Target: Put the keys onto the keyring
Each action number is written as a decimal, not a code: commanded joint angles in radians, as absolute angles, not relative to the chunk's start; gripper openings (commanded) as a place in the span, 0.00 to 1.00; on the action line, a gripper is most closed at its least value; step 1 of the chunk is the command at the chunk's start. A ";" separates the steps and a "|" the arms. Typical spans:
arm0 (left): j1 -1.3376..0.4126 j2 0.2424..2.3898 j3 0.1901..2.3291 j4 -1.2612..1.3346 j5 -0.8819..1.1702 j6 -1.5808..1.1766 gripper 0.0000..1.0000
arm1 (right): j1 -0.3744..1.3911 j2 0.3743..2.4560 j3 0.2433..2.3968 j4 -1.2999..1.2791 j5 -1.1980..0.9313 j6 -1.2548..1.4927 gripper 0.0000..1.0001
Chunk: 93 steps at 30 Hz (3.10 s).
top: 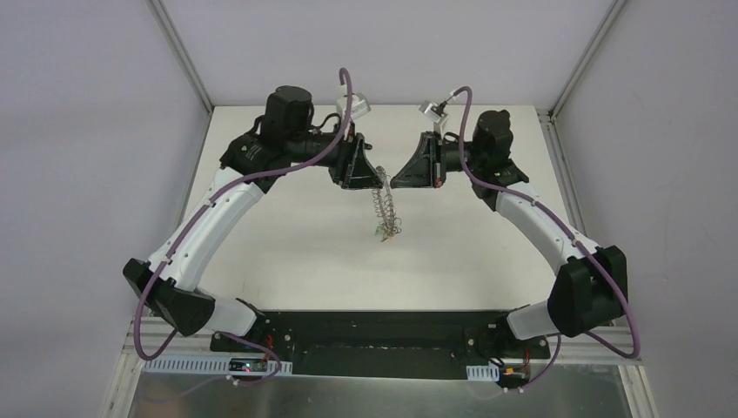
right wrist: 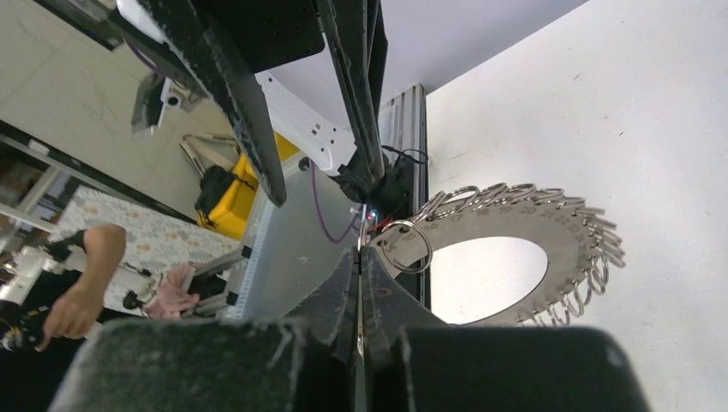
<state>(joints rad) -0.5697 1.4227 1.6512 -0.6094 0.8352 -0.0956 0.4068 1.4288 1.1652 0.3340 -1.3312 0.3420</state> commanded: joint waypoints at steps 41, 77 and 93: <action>-0.479 1.364 1.374 -0.005 0.964 -0.476 0.39 | 0.343 1.462 1.071 0.963 -1.266 0.839 0.00; -0.524 1.395 1.344 0.085 1.001 -0.537 0.16 | 0.342 1.472 1.072 0.957 -1.254 0.834 0.00; -0.526 1.412 1.365 0.103 1.008 -0.554 0.00 | 0.344 1.462 1.062 0.905 -1.261 0.780 0.00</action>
<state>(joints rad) -0.5117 1.4101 1.3262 0.0410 0.9691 -0.5430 0.3481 1.4830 1.0546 0.8814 -1.2682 0.8089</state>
